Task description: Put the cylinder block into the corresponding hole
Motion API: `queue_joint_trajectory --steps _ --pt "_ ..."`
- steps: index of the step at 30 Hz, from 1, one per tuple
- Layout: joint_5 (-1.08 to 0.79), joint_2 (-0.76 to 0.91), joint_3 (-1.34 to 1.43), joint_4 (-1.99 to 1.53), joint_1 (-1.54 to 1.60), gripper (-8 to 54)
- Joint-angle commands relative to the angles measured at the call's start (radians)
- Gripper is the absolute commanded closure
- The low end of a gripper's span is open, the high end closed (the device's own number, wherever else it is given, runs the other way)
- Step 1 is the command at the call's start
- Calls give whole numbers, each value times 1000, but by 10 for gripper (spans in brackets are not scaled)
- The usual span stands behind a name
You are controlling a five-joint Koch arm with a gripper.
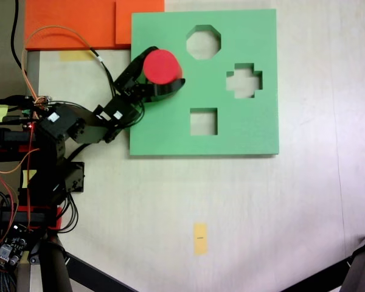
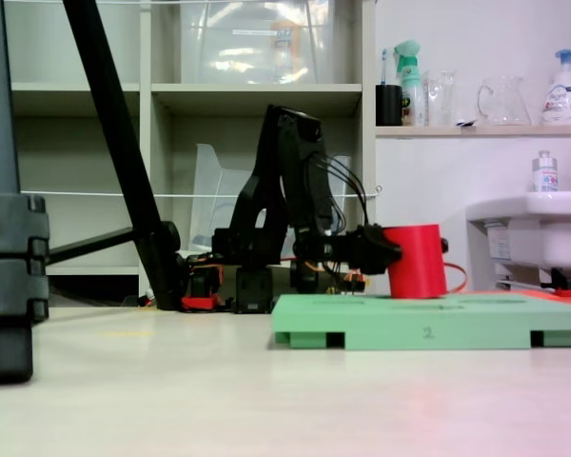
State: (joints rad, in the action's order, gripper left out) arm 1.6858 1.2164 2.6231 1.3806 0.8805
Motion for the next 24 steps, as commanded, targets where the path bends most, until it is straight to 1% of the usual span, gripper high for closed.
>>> queue_joint_trajectory --steps 1,12,18,22,24 --pt "37 20 14 98 17 174" --pt "41 41 72 114 -3 174" --pt "41 -48 40 115 -18 171" --pt "35 -97 34 153 -35 95" --pt "18 -117 34 156 -48 79"
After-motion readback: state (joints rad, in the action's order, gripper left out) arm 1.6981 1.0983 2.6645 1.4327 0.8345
